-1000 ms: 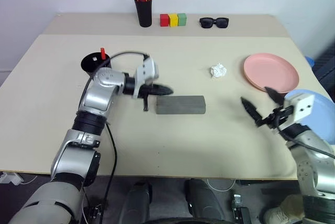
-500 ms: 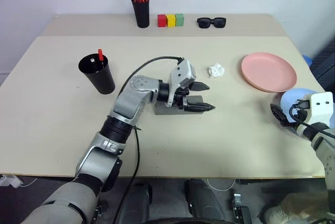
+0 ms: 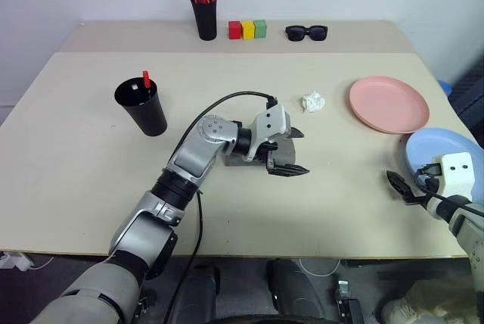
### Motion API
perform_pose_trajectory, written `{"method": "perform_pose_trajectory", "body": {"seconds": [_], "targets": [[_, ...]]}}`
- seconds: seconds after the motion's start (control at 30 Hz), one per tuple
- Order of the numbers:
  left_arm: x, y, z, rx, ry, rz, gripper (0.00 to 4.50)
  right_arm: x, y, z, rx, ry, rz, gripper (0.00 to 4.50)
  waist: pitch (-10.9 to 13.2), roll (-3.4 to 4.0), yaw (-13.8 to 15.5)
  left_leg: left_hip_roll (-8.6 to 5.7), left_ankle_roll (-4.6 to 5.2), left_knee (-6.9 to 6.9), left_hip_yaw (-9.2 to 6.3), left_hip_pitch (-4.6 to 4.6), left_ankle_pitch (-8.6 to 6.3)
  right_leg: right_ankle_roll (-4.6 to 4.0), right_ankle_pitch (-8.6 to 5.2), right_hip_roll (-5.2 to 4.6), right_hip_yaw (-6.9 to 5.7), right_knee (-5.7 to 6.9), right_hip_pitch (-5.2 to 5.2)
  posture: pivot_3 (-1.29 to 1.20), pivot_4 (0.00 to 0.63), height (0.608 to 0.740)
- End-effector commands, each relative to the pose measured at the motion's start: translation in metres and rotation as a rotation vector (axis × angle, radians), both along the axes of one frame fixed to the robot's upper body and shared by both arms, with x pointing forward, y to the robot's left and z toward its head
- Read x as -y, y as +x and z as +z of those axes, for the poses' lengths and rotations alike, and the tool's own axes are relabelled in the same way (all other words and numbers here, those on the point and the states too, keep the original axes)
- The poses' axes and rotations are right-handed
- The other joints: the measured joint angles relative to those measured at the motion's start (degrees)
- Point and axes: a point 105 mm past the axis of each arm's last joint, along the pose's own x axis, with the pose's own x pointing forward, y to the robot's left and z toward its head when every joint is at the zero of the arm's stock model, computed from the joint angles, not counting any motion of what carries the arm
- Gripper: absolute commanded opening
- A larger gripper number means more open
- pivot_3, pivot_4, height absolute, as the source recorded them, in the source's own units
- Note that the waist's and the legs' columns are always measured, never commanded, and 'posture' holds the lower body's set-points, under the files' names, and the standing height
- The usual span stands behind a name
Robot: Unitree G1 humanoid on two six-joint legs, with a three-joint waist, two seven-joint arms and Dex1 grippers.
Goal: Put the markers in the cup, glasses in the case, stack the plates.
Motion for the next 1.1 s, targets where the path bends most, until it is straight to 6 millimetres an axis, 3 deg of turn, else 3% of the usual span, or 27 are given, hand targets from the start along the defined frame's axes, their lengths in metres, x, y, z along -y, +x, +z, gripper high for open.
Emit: {"method": "perform_pose_trajectory", "body": {"seconds": [0.03, 0.1, 0.3, 0.43, 0.57, 0.67, 0.77, 0.9, 1.1], "targets": [[0.003, -0.005, 0.009, 0.028, -0.024, -0.029, 4.5, 0.01, 0.0, 0.001, 0.026, -0.003, -0.058, 3.95, 0.0, 0.0, 0.0, 0.0, 0.0, 0.0, 0.0, 0.0, 0.0, 0.0, 0.0, 0.0, 0.0, 0.0, 0.0, 0.0, 0.15, 0.74], [0.002, -0.005, 0.009, 0.029, -0.024, -0.03, 4.5, 0.011, 0.001, -0.001, 0.028, 0.008, -0.067, 3.18, 0.0, 0.0, 0.0, 0.0, 0.0, 0.01, 0.0, 0.01, 0.0, 0.0, 0.0, 0.0, 0.0, 0.0, 0.02, 0.0, 0.15, 0.74], [0.0, -0.004, 0.009, 0.026, -0.022, -0.016, 4.5, 0.017, 0.005, -0.003, 0.038, -0.034, -0.118, 0.05, 0.0, -0.01, 0.0, 0.0, 0.0, 0.01, 0.0, 0.01, 0.0, 0.0, 0.0, 0.0, 0.0, 0.0, 0.01, 0.0, 0.15, 0.74], [0.0, -0.002, 0.009, 0.023, -0.029, -0.001, 4.5, 0.033, 0.009, 0.008, 0.083, -0.18, -0.206, 0.05, 0.0, -0.01, 0.3, 0.0, 0.0, 0.02, -0.01, 0.01, 0.0, 0.0, 0.0, -0.01, -0.01, -0.01, 0.04, 0.0, 0.15, 0.74], [0.0, -0.002, 0.009, 0.023, -0.038, 0.011, 4.5, 0.041, 0.019, 0.034, 0.194, -0.288, -0.258, 0.05, 0.0, 0.0, 0.1, -0.01, 0.0, 0.0, 0.0, 0.0, 0.0, 0.0, 0.0, -0.01, 0.0, -0.01, 0.01, 0.0, 0.15, 0.74], [0.0, -0.001, 0.01, 0.023, -0.046, 0.022, 4.5, 0.029, 0.04, 0.06, 0.302, -0.326, -0.208, 0.05, 0.0, 0.04, -0.3, 0.0, 0.0, -0.01, 0.03, 0.02, 0.0, 0.0, 0.0, 0.0, 0.02, 0.0, -0.01, 0.0, 0.15, 0.74], [0.0, 0.0, 0.01, 0.023, -0.05, 0.032, 4.5, 0.018, 0.059, 0.07, 0.344, -0.341, -0.145, 0.05, 0.0, 0.06, -0.4, 0.0, 0.0, -0.02, 0.05, 0.03, 0.0, 0.0, 0.0, 0.01, 0.04, 0.01, -0.03, 0.0, 0.15, 0.74], [-0.002, 0.0, 0.01, 0.026, -0.051, 0.05, 4.5, -0.008, 0.097, 0.076, 0.357, -0.355, -0.004, 0.05, 0.0, 0.07, -0.3, 0.0, 0.0, -0.01, 0.06, 0.03, 0.0, 0.0, 0.0, 0.02, 0.05, 0.0, -0.02, 0.0, 0.15, 0.74], [-0.01, 0.004, 0.01, 0.03, -0.052, 0.105, 4.5, -0.035, 0.136, 0.072, 0.323, -0.376, 0.149, 0.05, 0.0, 0.08, -0.2, 0.0, 0.0, -0.05, 0.04, 0.0, 0.0, 0.0, 0.01, 0.0, 0.03, -0.01, -0.04, 0.0, 0.15, 0.74]]}}
